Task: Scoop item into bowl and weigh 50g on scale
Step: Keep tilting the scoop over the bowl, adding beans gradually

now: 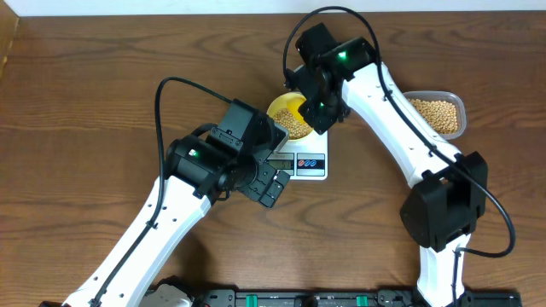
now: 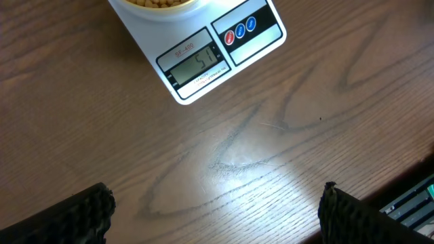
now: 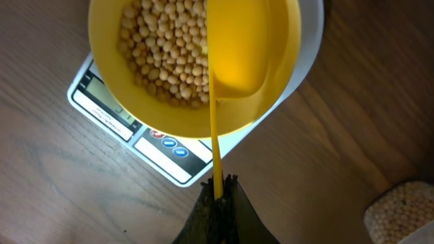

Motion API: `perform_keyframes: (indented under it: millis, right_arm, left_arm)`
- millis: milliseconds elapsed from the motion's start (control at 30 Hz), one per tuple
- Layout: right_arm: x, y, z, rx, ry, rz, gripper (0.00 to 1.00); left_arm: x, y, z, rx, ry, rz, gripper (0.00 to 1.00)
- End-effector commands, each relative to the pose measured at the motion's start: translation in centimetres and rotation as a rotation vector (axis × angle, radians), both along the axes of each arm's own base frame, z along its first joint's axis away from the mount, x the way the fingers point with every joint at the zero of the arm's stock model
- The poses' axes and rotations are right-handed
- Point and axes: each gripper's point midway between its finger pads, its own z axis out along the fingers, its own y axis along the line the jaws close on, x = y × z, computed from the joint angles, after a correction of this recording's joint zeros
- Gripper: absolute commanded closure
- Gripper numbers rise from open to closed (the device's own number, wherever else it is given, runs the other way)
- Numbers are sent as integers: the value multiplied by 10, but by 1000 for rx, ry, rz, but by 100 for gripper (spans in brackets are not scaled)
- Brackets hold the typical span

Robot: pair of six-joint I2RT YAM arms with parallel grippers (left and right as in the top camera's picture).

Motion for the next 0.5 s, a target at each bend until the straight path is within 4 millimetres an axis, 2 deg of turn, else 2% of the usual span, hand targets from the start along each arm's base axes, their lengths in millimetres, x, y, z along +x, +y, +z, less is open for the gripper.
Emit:
perform_keyframes:
  millis: [0,233,467]
  right_arm:
    - [-4,1,-11,-21,22,15,99]
    - [-6,4,-11,-14,26,20,99]
    - [-14,15,-10,48,67,26,99]
  left_arm:
    - [1,-1,6,-7,-18,-2,2]
    - [1,-1,6,-7,-18,-2,2]
    - [1,-1,6,-7,-18,-2,2]
